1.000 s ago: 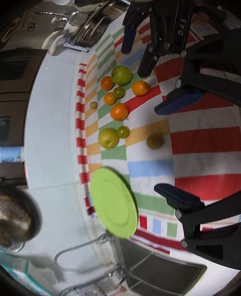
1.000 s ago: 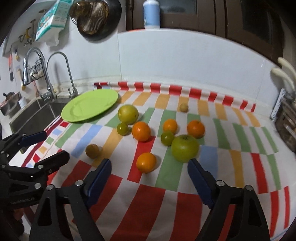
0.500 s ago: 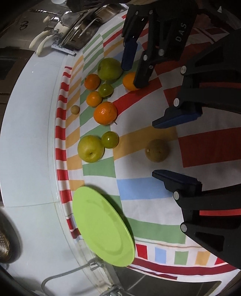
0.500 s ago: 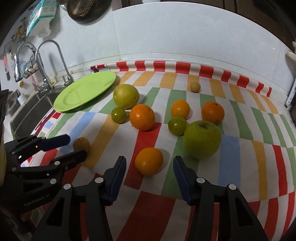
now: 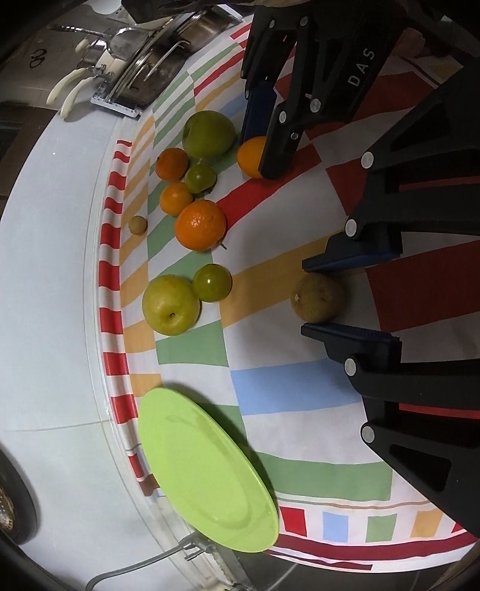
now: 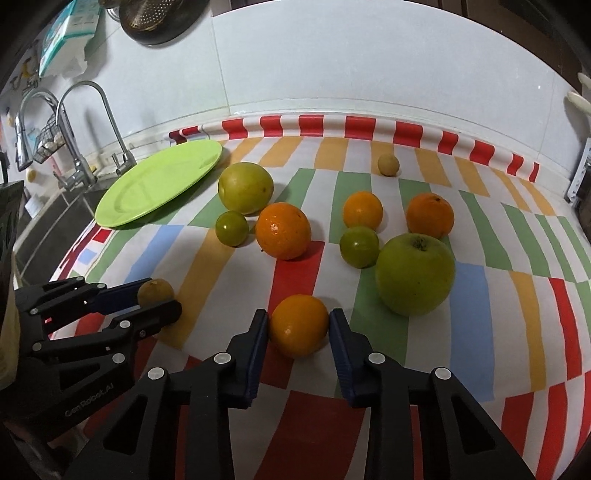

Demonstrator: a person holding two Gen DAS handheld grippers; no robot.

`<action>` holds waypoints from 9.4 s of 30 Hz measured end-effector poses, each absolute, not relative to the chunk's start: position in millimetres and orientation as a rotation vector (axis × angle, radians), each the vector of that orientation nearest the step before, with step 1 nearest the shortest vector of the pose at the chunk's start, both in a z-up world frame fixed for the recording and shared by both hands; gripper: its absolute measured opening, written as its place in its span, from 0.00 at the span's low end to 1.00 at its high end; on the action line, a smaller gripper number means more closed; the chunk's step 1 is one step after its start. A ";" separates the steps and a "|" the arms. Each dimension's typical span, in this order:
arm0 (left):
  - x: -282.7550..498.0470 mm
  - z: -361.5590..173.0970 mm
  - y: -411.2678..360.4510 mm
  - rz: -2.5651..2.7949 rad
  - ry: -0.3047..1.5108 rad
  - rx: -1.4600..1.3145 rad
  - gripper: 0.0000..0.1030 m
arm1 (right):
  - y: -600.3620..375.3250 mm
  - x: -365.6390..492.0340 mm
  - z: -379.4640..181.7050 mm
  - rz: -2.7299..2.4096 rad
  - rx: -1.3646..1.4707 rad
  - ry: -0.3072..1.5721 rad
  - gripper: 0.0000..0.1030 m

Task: Organize fruits
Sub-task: 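Carry the brown fruit onto the green plate with the left tool while the right tool places the orange there, then open both tools and withdraw them from the plate toward the remaining fruit, then grasp a small green fruit with the left tool while the right tool grasps the large green apple, then carry the green fruit onto the plate with the left tool while the right tool sets the apple there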

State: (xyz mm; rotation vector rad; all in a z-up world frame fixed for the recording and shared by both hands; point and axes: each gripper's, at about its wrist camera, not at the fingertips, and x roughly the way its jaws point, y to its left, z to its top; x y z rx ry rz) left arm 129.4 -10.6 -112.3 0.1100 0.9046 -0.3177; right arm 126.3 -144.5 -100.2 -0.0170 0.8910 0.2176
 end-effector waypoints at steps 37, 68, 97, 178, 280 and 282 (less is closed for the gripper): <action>136.1 -22.2 91.9 -0.092 0.692 0.053 0.27 | -40.5 168.4 -11.5 0.430 -0.121 0.709 0.33; 225.0 -75.4 144.4 0.002 0.824 0.030 0.34 | 22.7 270.4 -71.0 0.532 -0.118 0.836 0.34; 123.0 1.5 96.0 -0.014 0.635 0.020 0.70 | -60.9 172.7 1.4 0.387 -0.055 0.654 0.55; 204.7 -113.6 -40.4 -0.389 0.878 0.151 0.32 | -200.0 175.4 -90.9 -0.023 0.071 0.902 0.58; 210.3 -59.7 152.5 0.013 0.739 0.034 0.45 | 5.1 260.9 -46.1 0.431 -0.072 0.735 0.61; 200.9 -51.4 147.9 0.013 0.720 0.026 0.48 | -1.2 250.8 -42.2 0.430 -0.068 0.729 0.61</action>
